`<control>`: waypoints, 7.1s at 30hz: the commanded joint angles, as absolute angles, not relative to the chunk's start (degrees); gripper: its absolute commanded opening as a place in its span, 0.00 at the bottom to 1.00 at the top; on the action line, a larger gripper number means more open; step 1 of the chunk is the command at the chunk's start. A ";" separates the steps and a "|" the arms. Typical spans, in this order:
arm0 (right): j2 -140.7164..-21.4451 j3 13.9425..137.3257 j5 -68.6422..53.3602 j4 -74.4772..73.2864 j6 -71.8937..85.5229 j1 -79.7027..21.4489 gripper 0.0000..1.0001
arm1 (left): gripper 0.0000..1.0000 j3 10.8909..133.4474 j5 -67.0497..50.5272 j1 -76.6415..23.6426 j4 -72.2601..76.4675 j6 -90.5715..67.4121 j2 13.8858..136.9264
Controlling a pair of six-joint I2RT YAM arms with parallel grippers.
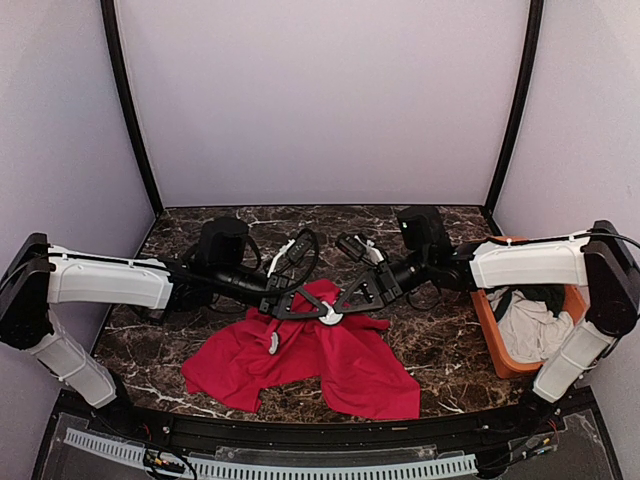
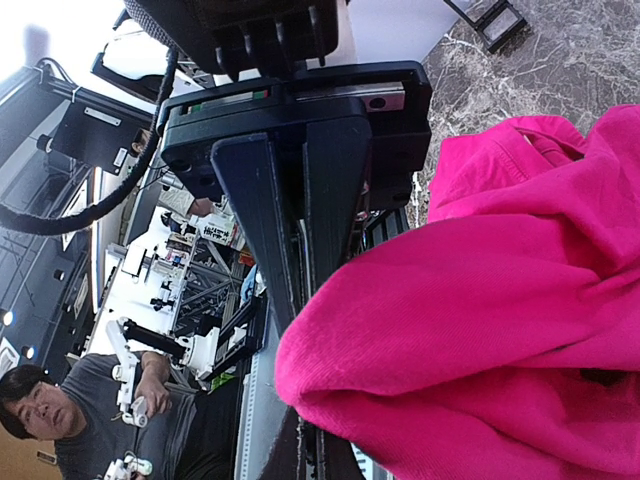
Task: Pin the brooch onto the clothing
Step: Pin the brooch onto the flattened clothing.
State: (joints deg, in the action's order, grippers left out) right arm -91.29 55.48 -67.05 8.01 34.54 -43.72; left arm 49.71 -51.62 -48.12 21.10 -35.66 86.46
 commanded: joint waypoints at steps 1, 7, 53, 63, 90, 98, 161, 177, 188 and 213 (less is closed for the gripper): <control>-89.98 56.60 -65.43 8.19 34.57 -43.94 0.00 | 0.01 49.40 -53.14 -48.87 22.99 -33.97 85.58; -90.88 57.58 -65.92 6.55 34.61 -43.95 0.10 | 0.01 49.77 -52.14 -48.85 21.40 -33.07 85.07; -96.71 66.91 -56.33 -15.21 26.78 -47.64 0.23 | 0.01 50.37 -45.03 -50.27 11.51 -25.33 83.20; -94.27 64.71 -60.28 -10.26 28.25 -46.71 0.31 | 0.01 49.83 -45.97 -50.26 13.25 -26.02 83.54; -94.44 64.46 -58.54 -11.39 27.03 -46.74 0.21 | 0.01 49.66 -46.13 -49.98 14.15 -26.82 83.51; -93.97 64.97 -54.76 -13.66 24.17 -47.55 0.07 | 0.01 49.19 -47.00 -49.51 15.85 -28.35 83.41; -102.56 76.72 -29.10 -31.44 15.18 -53.95 0.10 | 0.01 49.88 -40.32 -49.38 8.14 -23.23 81.52; -102.60 78.06 -26.86 -32.46 13.83 -56.32 0.18 | 0.01 49.70 -40.49 -49.38 8.87 -24.07 81.55; -102.16 78.48 -30.70 -31.94 13.84 -56.29 0.18 | 0.01 49.70 -40.12 -49.36 7.80 -23.38 81.01; -96.16 73.42 -48.11 -26.17 15.19 -50.38 0.27 | 0.01 50.09 -38.60 -49.39 4.71 -21.04 79.72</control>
State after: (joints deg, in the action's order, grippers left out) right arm -98.35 74.54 -43.38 -29.98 13.85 -51.20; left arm 48.69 -38.11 -49.15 4.58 -22.57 82.02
